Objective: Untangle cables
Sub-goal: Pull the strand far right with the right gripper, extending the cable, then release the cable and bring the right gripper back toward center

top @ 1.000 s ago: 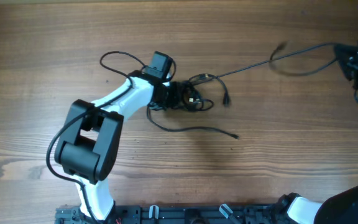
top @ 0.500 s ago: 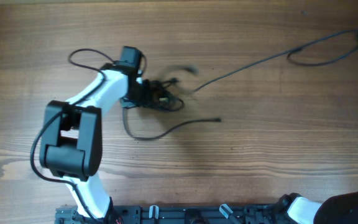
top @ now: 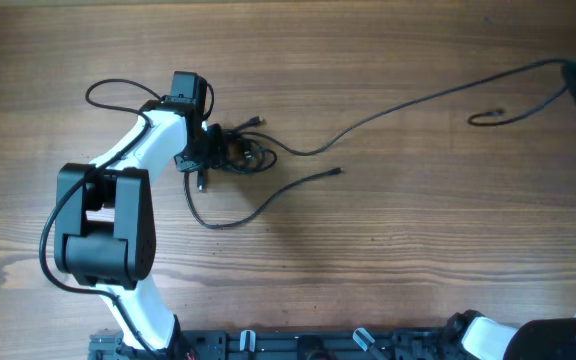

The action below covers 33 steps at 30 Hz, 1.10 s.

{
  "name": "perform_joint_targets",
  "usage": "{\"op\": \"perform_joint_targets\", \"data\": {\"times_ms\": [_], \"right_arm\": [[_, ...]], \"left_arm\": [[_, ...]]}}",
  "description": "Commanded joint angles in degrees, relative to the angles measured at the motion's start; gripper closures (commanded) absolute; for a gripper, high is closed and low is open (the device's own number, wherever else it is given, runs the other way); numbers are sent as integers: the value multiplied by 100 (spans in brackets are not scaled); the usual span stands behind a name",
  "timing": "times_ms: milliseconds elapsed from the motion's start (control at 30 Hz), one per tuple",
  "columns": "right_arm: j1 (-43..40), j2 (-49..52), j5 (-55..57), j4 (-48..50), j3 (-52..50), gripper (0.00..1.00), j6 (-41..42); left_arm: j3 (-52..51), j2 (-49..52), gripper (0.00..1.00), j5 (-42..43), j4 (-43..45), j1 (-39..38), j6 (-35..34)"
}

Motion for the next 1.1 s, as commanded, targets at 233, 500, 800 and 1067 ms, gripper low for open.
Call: {"op": "perform_joint_targets", "data": {"times_ms": [233, 500, 800, 1067], "right_arm": [[1263, -2, 1412, -201, 83, 32, -389], [2015, 260, 1462, -457, 83, 31, -852], [2903, 927, 1528, -693, 83, 29, -1123], [3512, 1576, 1784, -570, 83, 30, -538]], "left_arm": [[-243, 310, 96, -238, -46, 74, 133], [-243, 310, 83, -197, 2, 74, 109], [35, -90, 79, -111, -240, 63, 133], [678, -1268, 23, 317, -765, 63, 111]]}}
